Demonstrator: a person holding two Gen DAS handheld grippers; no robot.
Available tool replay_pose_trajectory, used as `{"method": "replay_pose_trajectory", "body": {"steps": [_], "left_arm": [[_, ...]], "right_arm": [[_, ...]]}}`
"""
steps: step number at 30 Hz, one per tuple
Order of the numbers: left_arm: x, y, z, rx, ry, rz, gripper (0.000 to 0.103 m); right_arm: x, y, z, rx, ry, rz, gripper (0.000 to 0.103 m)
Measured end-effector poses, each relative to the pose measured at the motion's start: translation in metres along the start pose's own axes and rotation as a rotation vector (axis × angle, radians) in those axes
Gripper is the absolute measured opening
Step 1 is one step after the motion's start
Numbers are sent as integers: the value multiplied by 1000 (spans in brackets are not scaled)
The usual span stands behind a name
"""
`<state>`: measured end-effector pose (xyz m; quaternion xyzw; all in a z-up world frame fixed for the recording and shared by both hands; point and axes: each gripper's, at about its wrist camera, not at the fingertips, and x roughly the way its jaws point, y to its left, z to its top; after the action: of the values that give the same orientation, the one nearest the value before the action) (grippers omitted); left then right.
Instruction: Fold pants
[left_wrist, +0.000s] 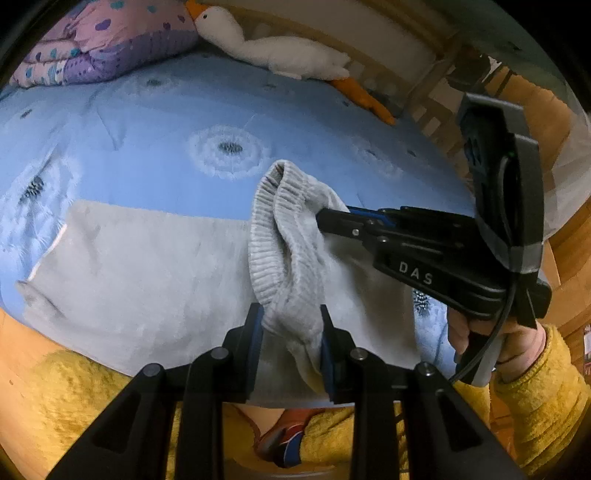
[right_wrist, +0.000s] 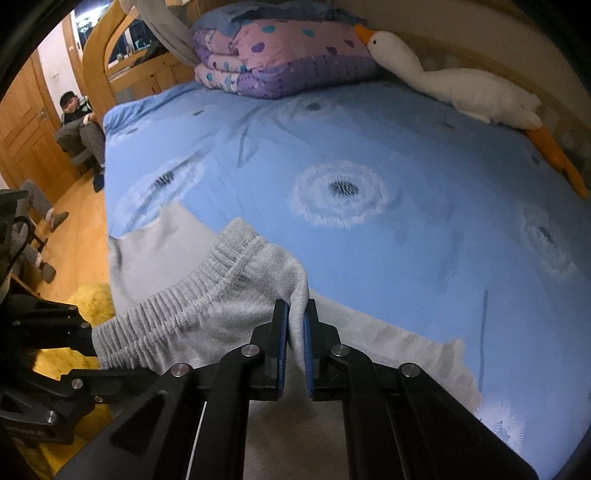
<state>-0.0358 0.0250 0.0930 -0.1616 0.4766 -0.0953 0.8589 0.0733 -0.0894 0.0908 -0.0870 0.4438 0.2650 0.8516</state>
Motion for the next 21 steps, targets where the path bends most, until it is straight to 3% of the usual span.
{"method": "replay_pose_trajectory", "body": {"steps": [10,21], "left_arm": [[-43,27,9,-28,-60,-2,28],[-68,82,21,-98,-80,56,28]], "right_arm": [[-12,23,31,30,-66,67,8],[20,68,69,-8,-69,110,8]]}}
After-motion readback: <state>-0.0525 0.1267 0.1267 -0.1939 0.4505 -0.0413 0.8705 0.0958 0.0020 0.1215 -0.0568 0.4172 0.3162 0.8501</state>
